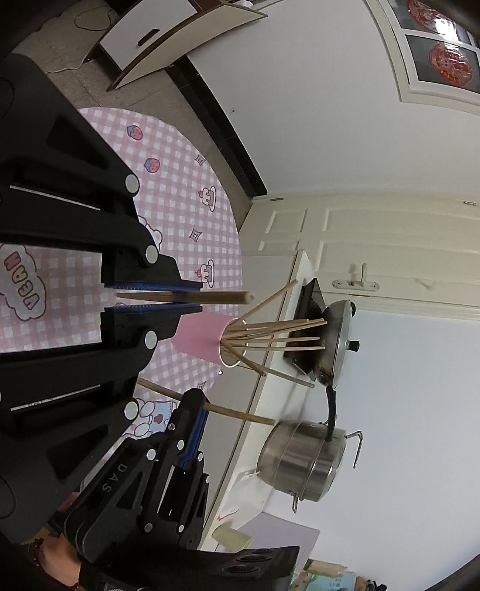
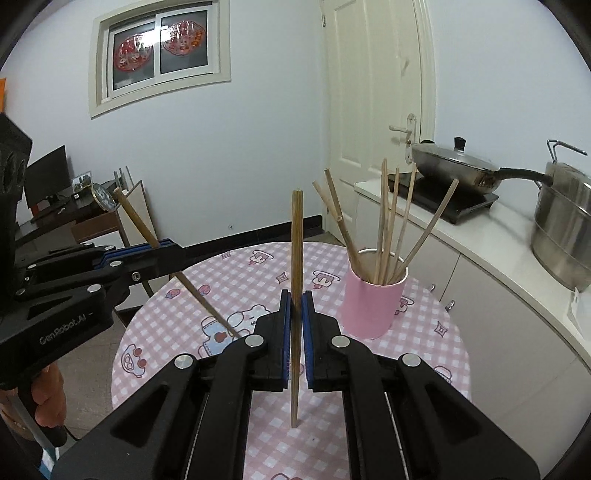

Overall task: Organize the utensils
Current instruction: 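Carry both held chopsticks over the pink cup and lower them in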

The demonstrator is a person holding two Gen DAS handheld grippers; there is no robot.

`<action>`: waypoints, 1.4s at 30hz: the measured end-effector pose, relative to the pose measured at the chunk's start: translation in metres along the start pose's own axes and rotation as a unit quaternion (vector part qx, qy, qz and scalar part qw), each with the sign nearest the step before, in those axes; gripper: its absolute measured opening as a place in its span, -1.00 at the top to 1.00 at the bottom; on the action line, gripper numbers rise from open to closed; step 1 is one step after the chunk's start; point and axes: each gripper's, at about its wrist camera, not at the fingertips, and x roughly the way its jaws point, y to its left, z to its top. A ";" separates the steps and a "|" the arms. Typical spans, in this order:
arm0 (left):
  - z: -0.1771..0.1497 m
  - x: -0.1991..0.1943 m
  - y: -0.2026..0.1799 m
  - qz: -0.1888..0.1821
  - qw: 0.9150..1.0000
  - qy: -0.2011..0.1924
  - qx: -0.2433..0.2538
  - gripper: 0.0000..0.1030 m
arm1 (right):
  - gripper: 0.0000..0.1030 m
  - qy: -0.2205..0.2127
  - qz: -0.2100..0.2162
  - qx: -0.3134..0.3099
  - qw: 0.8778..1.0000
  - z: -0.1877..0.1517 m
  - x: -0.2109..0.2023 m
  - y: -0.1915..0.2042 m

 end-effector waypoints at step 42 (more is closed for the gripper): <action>0.134 0.041 -0.010 -0.043 0.988 -0.133 -0.061 0.88 | 0.91 -0.153 -0.058 0.057 0.985 0.089 -0.010 -0.092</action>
